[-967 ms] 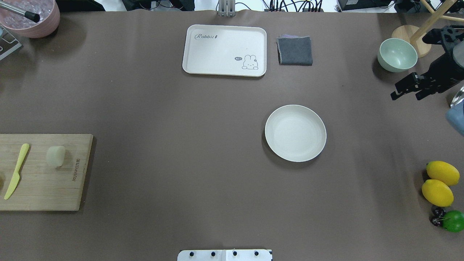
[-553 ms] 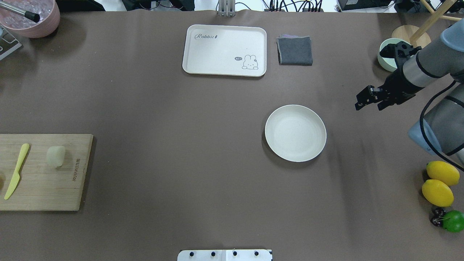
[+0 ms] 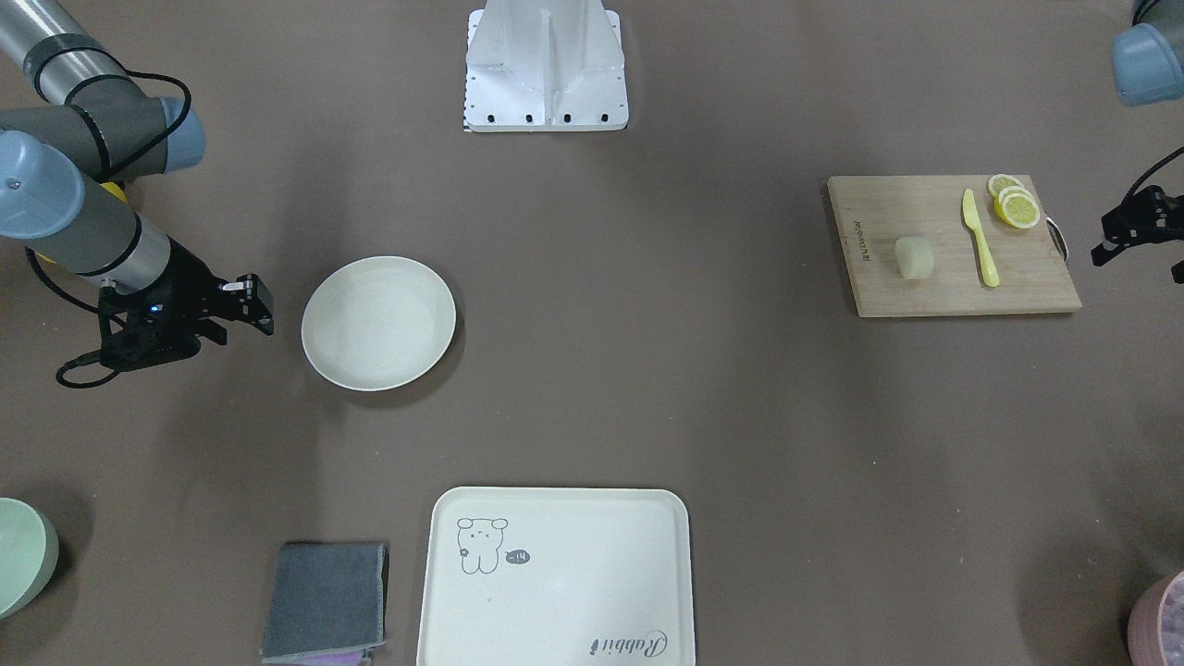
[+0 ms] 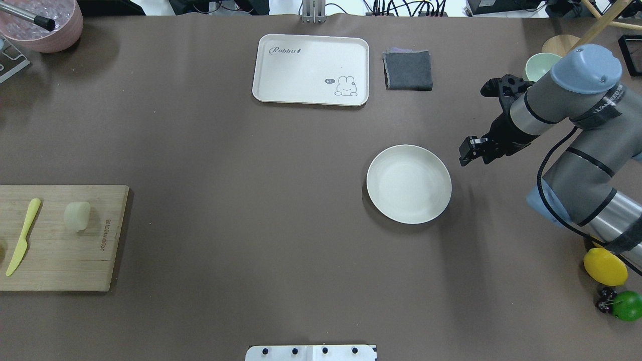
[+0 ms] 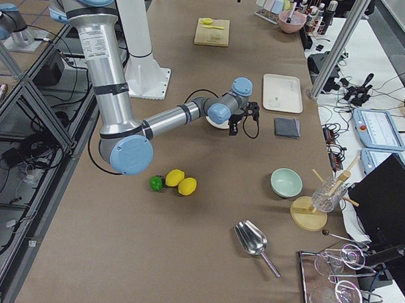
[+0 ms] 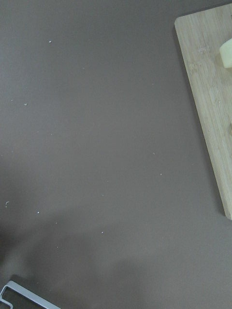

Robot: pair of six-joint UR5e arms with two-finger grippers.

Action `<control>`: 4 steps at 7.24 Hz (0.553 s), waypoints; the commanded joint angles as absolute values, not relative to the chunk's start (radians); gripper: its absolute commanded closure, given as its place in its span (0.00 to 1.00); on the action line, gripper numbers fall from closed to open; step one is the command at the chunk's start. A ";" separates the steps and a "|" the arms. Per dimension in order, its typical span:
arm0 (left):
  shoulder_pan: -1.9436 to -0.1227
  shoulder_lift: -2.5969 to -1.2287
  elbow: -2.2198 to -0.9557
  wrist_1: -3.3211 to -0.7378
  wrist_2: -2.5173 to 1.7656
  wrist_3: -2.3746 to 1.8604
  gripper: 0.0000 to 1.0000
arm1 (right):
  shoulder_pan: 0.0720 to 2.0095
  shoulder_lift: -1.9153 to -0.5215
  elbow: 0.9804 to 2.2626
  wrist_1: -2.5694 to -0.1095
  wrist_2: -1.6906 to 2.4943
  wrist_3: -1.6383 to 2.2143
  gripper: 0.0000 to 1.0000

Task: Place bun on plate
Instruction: 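Reach the right gripper down to the rim of the white plate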

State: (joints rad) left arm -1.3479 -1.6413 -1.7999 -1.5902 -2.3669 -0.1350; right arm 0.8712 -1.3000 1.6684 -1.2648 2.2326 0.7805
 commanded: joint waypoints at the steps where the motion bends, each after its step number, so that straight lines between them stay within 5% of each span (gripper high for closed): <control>1: -1.347 -1.641 -1.796 -1.591 -2.367 -0.135 0.02 | 0.824 -1.286 1.660 -1.264 2.177 0.781 0.36; 4: -1.347 -1.646 -1.789 -1.591 -2.365 -0.135 0.02 | 0.802 -1.282 1.568 -1.096 2.175 0.782 0.36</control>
State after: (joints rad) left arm -1.3469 -1.6433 -1.7910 -1.5914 -2.3660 -0.1350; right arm 0.8102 -1.2812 1.6106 -1.1696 2.1766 0.7821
